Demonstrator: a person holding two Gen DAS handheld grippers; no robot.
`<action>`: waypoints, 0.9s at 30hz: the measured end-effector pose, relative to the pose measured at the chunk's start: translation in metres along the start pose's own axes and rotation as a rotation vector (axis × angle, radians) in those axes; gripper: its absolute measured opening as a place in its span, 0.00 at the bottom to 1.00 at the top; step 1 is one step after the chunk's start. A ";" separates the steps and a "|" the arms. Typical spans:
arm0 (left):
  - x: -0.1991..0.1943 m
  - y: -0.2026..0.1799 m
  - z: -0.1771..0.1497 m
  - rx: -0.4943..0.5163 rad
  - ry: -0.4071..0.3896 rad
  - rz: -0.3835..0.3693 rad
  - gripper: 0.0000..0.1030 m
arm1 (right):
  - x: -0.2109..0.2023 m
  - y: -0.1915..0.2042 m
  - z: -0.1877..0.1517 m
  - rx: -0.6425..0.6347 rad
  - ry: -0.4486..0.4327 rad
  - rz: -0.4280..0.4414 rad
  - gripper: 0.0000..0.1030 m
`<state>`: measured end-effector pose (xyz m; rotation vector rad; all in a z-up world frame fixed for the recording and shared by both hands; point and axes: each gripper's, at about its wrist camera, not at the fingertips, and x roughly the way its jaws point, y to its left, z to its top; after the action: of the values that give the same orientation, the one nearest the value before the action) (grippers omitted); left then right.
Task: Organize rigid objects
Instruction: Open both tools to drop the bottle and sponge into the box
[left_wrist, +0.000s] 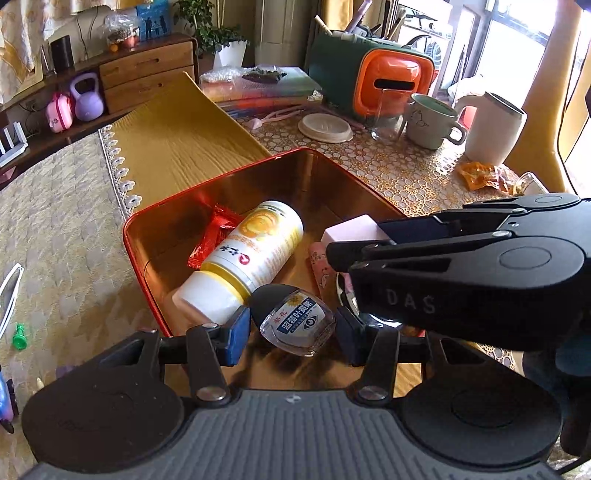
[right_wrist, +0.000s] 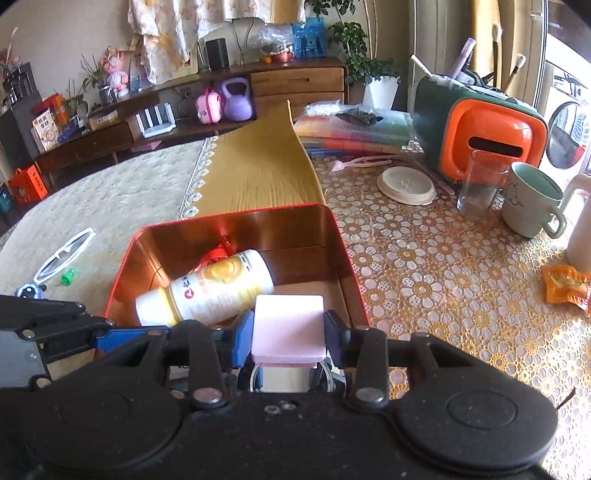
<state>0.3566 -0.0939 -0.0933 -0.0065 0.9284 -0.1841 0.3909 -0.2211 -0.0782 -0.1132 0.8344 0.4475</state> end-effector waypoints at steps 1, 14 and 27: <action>0.002 0.001 0.000 -0.003 0.004 -0.002 0.48 | 0.002 0.001 0.000 -0.003 0.003 0.000 0.38; 0.016 -0.004 0.004 0.039 0.038 0.014 0.48 | 0.025 0.013 0.006 -0.079 0.051 -0.023 0.38; 0.009 0.003 0.006 -0.011 0.036 -0.034 0.58 | 0.012 0.009 0.007 -0.058 0.025 -0.013 0.49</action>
<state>0.3676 -0.0929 -0.0972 -0.0295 0.9659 -0.2109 0.3989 -0.2065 -0.0817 -0.1780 0.8451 0.4585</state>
